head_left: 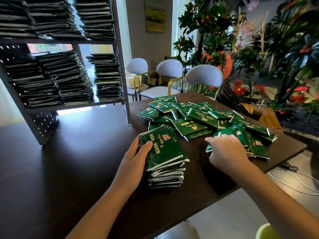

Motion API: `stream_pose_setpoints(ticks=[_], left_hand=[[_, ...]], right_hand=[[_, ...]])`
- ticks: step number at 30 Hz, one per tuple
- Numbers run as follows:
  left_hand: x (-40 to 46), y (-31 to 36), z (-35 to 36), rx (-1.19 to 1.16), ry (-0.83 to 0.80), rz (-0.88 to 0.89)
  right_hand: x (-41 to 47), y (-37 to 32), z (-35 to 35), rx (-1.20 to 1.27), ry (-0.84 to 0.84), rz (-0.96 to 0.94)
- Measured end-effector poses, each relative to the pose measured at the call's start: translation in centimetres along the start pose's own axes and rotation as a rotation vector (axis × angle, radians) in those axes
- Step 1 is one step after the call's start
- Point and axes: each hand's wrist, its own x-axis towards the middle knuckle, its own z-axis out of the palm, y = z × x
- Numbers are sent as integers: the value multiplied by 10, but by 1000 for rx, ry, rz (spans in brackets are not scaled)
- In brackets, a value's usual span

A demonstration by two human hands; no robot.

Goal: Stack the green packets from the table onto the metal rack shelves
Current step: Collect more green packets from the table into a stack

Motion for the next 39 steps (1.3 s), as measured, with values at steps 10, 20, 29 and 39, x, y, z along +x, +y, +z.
stream_pose_setpoints(ticks=[10, 20, 29, 39], left_hand=[[-3, 0, 2, -29, -8, 17], [7, -6, 3, -153, 29, 52], [2, -2, 1, -114, -32, 84], [-1, -3, 4, -103, -60, 55]], right_hand=[[-24, -22, -23, 522, 466, -80], [-60, -79, -38, 870, 656, -592], [-69, -75, -39, 879, 363, -579], [-9, 6, -18, 123, -57, 68]])
